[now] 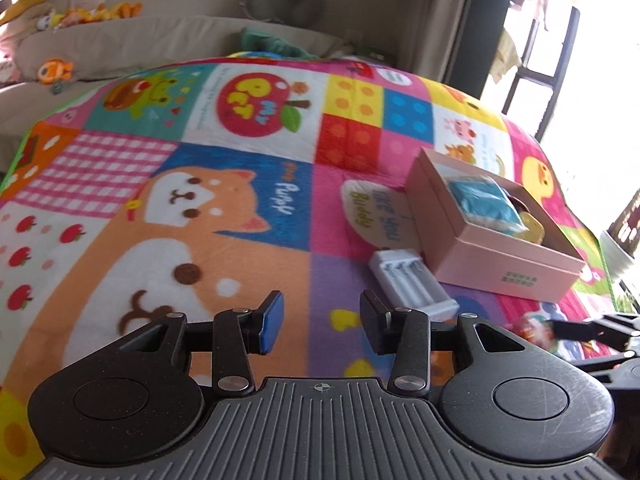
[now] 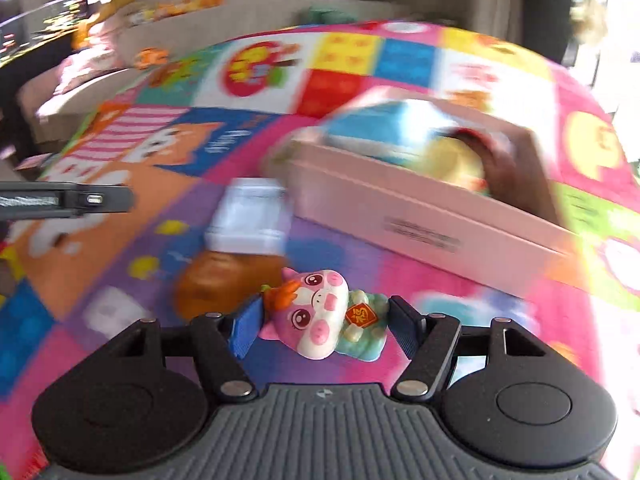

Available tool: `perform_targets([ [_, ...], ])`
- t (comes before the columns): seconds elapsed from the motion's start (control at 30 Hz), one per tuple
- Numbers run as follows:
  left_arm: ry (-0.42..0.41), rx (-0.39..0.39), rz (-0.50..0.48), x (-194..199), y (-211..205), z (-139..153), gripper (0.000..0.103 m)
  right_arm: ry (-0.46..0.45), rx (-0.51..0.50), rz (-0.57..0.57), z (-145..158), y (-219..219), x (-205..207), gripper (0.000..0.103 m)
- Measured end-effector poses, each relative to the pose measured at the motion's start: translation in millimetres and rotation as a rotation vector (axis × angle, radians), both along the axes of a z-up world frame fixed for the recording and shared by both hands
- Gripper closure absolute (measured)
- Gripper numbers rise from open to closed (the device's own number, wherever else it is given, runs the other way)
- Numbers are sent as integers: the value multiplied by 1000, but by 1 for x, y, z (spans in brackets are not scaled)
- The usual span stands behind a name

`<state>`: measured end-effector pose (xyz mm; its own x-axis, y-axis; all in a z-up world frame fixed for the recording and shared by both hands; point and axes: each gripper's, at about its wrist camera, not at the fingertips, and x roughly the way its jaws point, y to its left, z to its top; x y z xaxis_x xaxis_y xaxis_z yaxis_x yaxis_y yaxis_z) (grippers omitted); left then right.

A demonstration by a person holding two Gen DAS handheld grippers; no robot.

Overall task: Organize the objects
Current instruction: 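Withdraw both grippers from the box and move the left gripper toward the charger, then grasp the white battery charger with the left gripper and lift it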

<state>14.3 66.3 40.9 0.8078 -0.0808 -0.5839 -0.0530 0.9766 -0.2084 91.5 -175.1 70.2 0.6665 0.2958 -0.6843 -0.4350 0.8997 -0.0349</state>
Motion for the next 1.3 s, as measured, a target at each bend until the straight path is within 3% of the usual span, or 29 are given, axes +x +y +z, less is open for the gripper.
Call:
perform_targets([
  [0.07, 4, 6, -21, 3, -8, 0, 57, -36, -13, -49, -2, -19, -5, 32],
  [0.2, 13, 26, -47, 9, -24, -1, 57, -44, 56, -89, -9, -48, -16, 14],
  [0.33, 24, 42, -60, 15, -35, -2, 57, -35, 99, -90, -17, -57, -24, 10],
  [0.4, 24, 24, -64, 19, -37, -2, 57, -61, 117, -105, -15, -56, -25, 0],
  [0.6, 37, -1, -77, 51, -51, -9, 57, -30, 156, -134, -17, -63, -21, 0],
  [0.73, 98, 61, -58, 67, -61, -21, 60, -17, 175, -155, -18, -66, -19, 0],
  [1.3, 132, 102, -119, -7, -33, -18, 61, 24, 199, -182, -21, -71, -13, 0],
])
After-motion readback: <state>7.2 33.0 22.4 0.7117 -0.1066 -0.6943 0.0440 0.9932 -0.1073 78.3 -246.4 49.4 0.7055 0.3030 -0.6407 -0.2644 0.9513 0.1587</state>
